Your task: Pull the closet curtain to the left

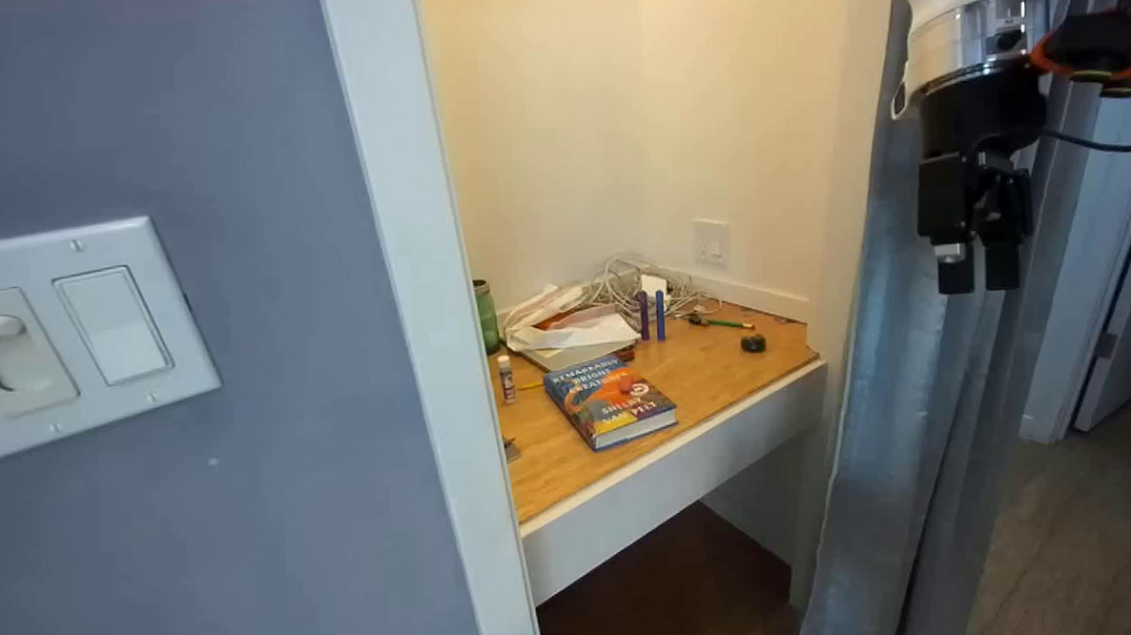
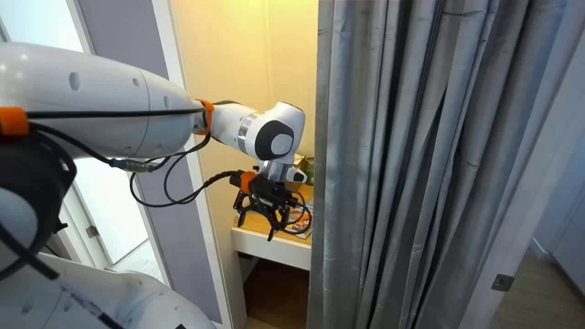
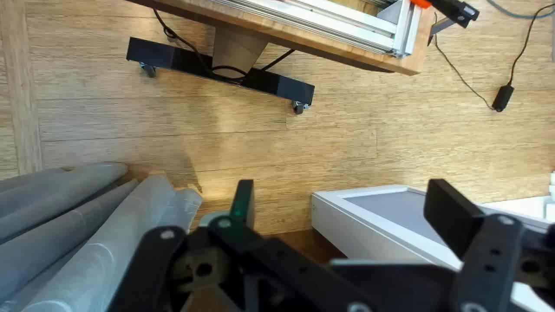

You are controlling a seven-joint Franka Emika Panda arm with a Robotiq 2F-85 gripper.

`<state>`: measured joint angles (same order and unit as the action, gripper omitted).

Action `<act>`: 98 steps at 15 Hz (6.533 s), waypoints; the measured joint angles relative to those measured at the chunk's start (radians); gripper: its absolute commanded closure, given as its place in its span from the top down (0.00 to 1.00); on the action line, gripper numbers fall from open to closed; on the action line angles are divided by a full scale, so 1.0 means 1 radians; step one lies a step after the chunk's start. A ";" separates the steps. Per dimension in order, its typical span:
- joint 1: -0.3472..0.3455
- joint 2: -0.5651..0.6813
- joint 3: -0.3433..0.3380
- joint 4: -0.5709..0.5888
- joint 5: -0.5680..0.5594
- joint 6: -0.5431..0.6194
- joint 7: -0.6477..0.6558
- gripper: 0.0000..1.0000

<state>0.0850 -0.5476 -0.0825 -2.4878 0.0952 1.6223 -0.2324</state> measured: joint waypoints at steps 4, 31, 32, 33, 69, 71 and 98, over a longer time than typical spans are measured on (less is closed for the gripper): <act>0.000 0.000 0.000 0.000 0.000 0.000 0.000 1.00; -0.005 0.005 0.055 0.059 0.017 -0.015 0.164 1.00; -0.004 0.002 0.088 0.096 0.028 -0.035 0.243 1.00; -0.005 -0.003 0.125 0.138 0.040 -0.062 0.324 1.00; -0.218 0.025 0.467 0.657 -0.515 -0.101 1.584 1.00; -0.218 0.057 0.482 0.686 -0.619 -0.117 1.653 1.00; -0.074 0.168 0.395 0.732 -1.098 -0.152 1.741 1.00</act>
<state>0.0108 -0.3794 0.3124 -1.7560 -1.0028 1.4701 1.5085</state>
